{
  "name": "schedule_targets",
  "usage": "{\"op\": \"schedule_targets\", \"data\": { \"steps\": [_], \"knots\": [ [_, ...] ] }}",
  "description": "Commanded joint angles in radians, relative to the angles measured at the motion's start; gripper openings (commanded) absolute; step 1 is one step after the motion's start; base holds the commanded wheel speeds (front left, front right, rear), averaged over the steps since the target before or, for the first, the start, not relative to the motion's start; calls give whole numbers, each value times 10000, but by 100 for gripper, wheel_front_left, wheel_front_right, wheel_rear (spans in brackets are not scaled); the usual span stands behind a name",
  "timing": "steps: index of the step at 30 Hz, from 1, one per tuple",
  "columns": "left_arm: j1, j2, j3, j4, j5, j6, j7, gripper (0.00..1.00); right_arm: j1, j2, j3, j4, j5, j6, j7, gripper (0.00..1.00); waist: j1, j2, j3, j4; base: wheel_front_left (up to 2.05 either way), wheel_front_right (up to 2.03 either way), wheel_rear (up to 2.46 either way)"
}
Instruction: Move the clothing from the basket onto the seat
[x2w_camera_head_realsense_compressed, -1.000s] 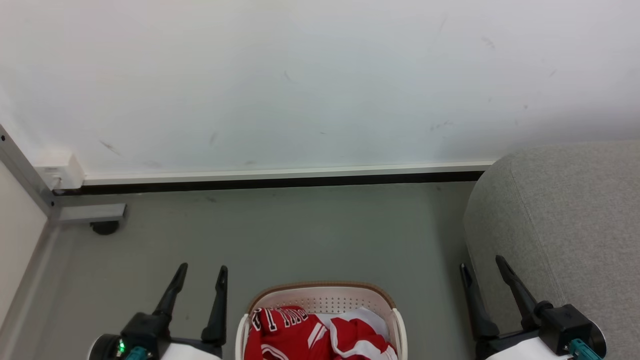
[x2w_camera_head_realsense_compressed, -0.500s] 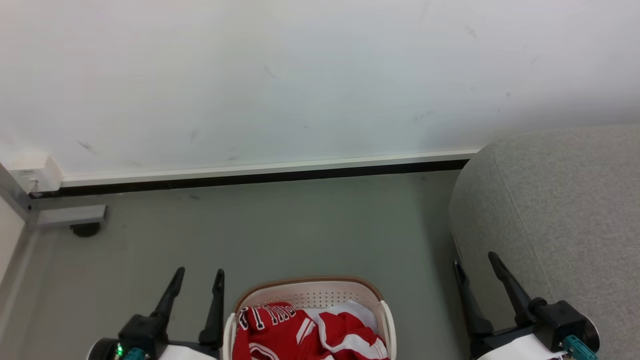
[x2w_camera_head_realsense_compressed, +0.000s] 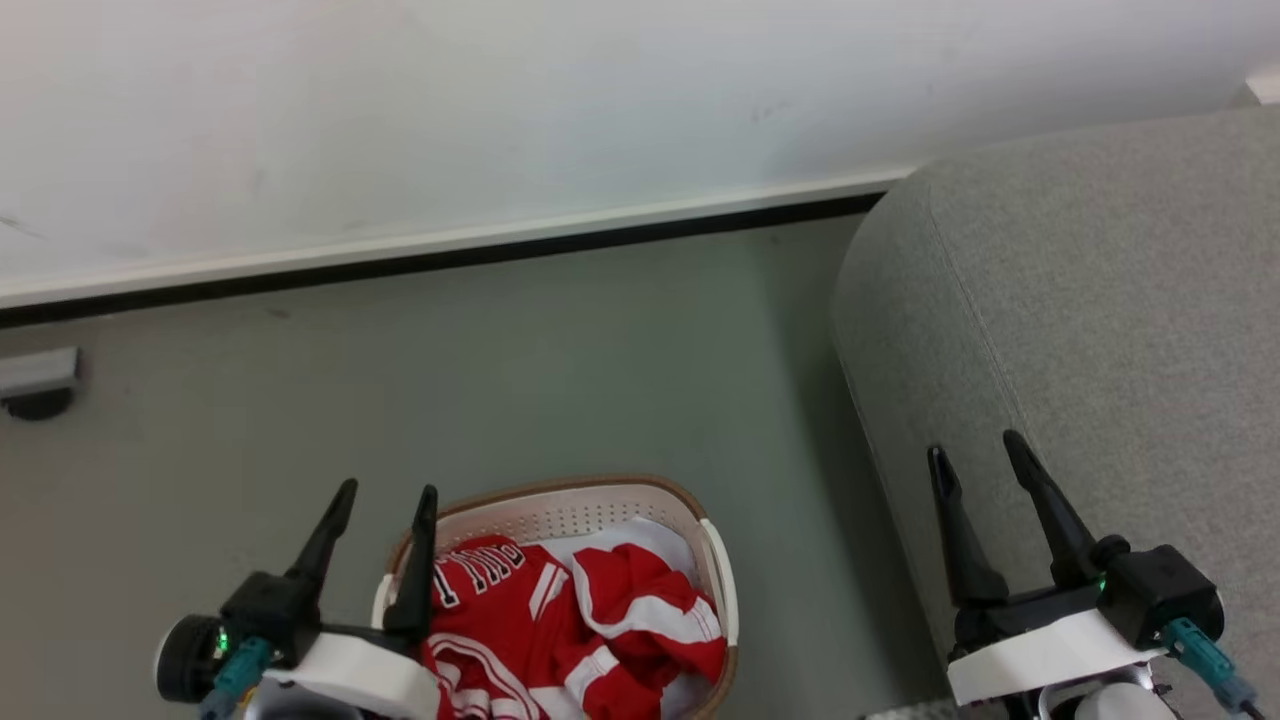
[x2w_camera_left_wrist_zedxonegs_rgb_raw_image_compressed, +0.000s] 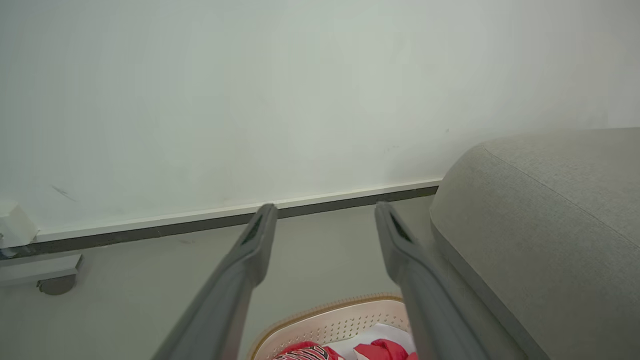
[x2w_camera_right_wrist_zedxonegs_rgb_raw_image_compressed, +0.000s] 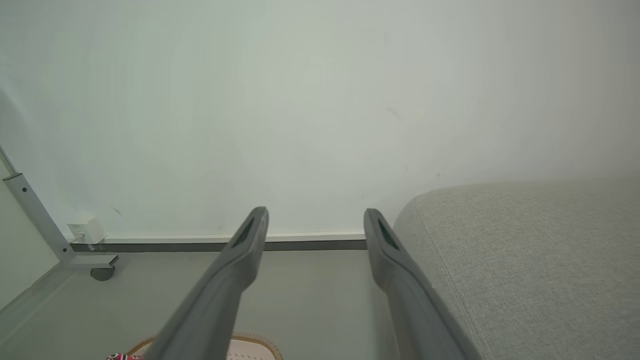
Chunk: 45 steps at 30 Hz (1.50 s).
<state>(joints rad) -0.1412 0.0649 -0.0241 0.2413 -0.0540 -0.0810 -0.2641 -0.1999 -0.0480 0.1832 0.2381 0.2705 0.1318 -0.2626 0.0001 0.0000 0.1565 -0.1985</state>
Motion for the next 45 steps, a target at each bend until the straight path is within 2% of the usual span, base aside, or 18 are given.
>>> {"op": "schedule_targets", "data": {
  "steps": [1,9,26,36,45],
  "knots": [
    [-327,226,-21,166,234,-81,-7,100,-269,-40,-80,-162,82,-21,-33,100,-1,0,754,-448,0,0,0],
    [-1215,894,-469,1507,757,-226,-5,100,-719,-40,-274,-465,288,-21,-31,100,-1,0,1828,-975,0,0,0],
    [-4545,2698,-2655,6990,2294,-477,250,100,-1654,-36,-304,-1200,1144,-21,-17,100,-1,0,4396,-2159,0,0,0],
    [-6042,3282,-4975,9403,2934,-481,1018,100,-1967,-34,66,-1406,1819,-21,-17,100,-1,0,5631,-2775,0,0,0],
    [-6750,3478,-6394,10364,2440,-485,2166,100,-2124,-34,305,-1520,2123,-21,-17,100,-1,0,6331,-3195,0,0,0]
  ]
}}
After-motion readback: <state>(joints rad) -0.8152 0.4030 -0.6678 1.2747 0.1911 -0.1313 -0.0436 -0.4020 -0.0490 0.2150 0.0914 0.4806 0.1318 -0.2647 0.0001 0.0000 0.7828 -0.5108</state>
